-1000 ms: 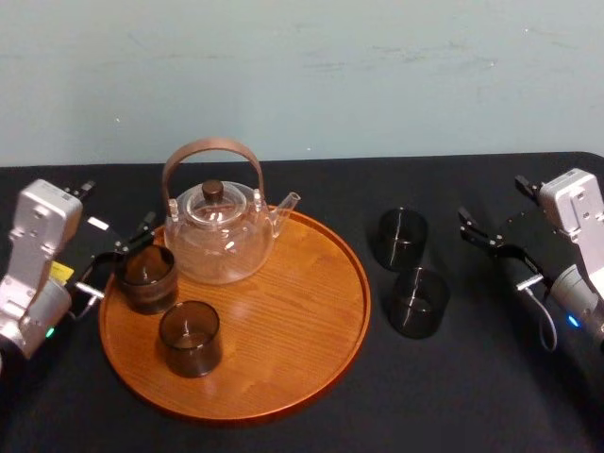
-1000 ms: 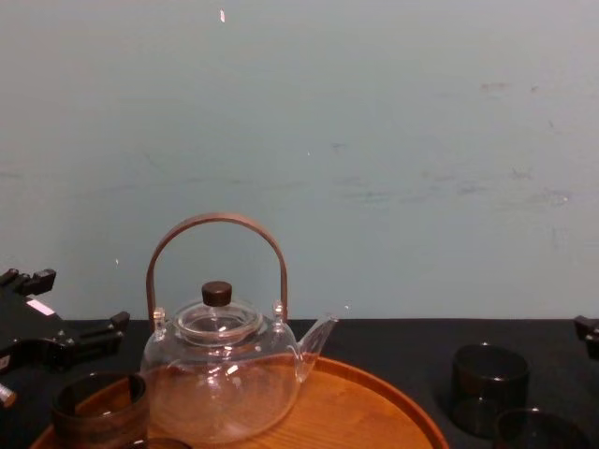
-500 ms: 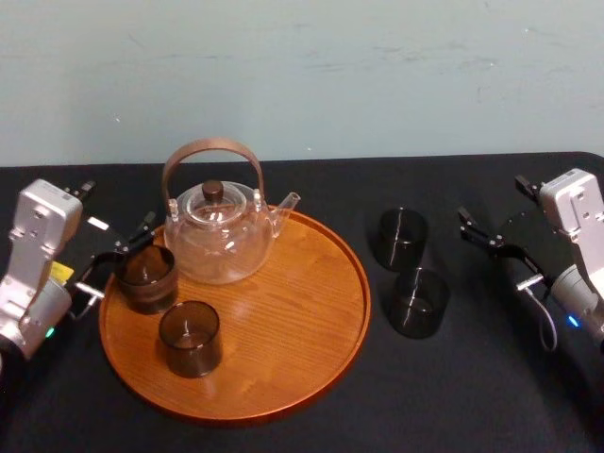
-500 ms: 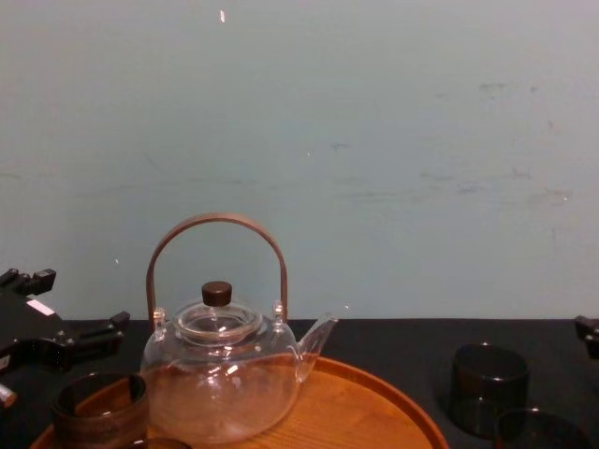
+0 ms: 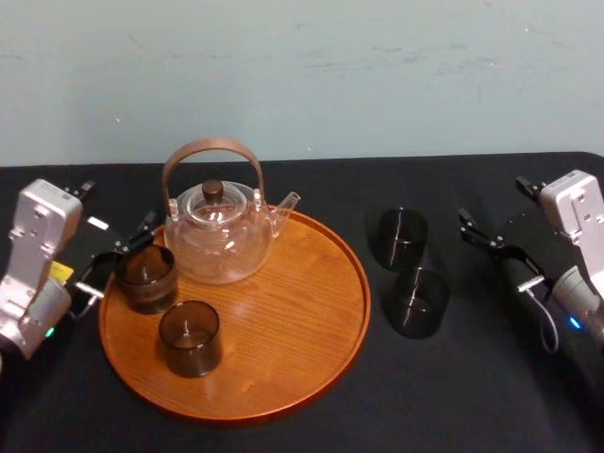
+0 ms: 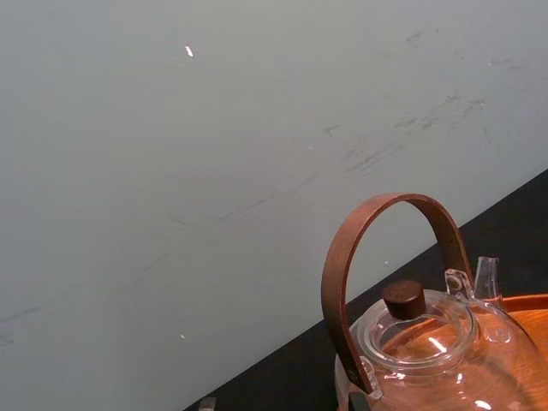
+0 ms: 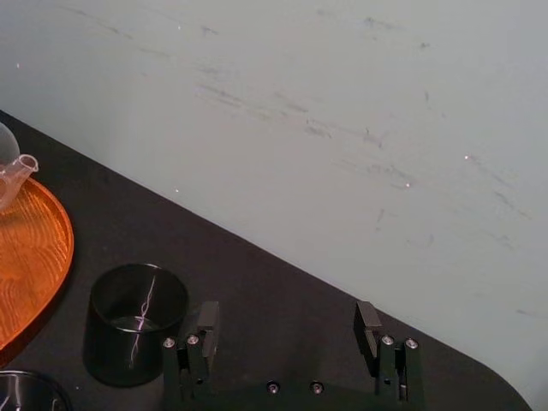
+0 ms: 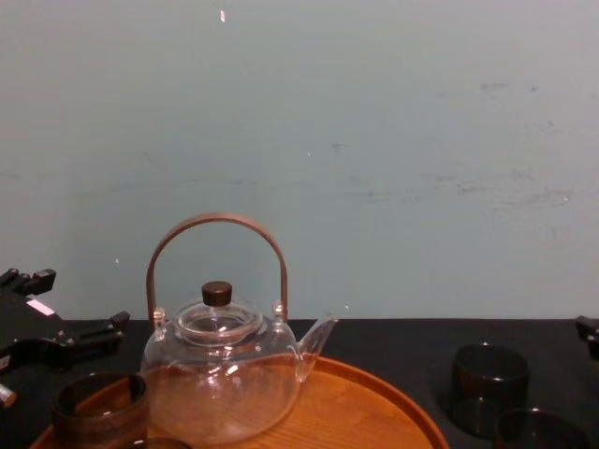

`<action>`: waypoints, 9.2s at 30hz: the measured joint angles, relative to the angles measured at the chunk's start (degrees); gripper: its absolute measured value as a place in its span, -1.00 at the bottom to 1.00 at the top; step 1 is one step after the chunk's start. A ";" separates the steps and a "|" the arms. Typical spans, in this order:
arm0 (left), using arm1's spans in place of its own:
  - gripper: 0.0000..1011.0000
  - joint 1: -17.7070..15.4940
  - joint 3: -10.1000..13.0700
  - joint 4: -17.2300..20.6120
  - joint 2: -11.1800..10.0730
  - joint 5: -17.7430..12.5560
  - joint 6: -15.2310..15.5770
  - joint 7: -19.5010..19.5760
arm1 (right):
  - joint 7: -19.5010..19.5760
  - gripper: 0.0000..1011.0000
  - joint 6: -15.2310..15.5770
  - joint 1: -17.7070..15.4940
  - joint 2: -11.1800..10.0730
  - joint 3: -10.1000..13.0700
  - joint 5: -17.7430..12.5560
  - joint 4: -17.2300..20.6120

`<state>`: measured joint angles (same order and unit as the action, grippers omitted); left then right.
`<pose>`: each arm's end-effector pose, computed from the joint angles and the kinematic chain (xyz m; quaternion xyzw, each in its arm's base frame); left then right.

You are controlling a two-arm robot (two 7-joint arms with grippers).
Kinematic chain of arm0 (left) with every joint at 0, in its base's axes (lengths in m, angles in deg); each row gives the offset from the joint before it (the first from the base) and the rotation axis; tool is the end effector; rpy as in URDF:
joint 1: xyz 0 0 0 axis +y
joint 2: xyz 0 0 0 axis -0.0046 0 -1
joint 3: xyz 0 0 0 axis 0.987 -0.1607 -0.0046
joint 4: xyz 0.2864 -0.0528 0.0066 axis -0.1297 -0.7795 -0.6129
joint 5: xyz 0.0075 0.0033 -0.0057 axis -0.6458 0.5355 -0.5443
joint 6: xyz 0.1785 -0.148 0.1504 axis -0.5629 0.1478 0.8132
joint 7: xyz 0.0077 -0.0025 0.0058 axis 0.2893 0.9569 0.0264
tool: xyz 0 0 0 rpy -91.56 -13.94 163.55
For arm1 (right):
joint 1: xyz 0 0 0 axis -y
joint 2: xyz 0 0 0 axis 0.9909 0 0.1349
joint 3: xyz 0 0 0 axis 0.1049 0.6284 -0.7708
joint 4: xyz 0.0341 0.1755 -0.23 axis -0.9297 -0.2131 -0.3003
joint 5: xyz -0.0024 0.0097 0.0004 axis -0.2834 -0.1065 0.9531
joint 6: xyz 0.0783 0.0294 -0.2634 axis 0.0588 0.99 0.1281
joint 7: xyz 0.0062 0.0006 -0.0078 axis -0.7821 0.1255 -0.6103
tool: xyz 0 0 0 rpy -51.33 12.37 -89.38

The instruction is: Pick up the glass from the table and place it on the tray.

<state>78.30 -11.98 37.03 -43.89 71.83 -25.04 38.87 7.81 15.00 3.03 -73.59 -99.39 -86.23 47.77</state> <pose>0.3276 0.0919 -0.2969 0.1414 -0.1325 0.5800 0.7913 0.3252 -0.0922 -0.2964 -0.1420 -0.1360 -0.5784 0.7917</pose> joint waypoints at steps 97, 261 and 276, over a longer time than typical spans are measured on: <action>0.98 0.00 0.00 0.00 0.00 0.00 0.00 0.00 | -19.44 0.98 1.63 -15.75 5.66 8.93 -1.23 7.65; 0.98 0.00 0.00 0.00 0.00 0.00 0.00 0.00 | -31.47 0.79 1.75 2.24 18.48 -7.76 2.98 -8.20; 0.98 0.00 0.00 0.00 0.00 0.00 0.00 0.00 | -30.69 0.79 1.51 2.43 18.98 -8.09 4.13 -9.28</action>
<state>78.30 -11.98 37.03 -43.89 71.83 -25.04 38.87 -22.88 16.51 5.46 -54.61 -107.48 -82.11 38.49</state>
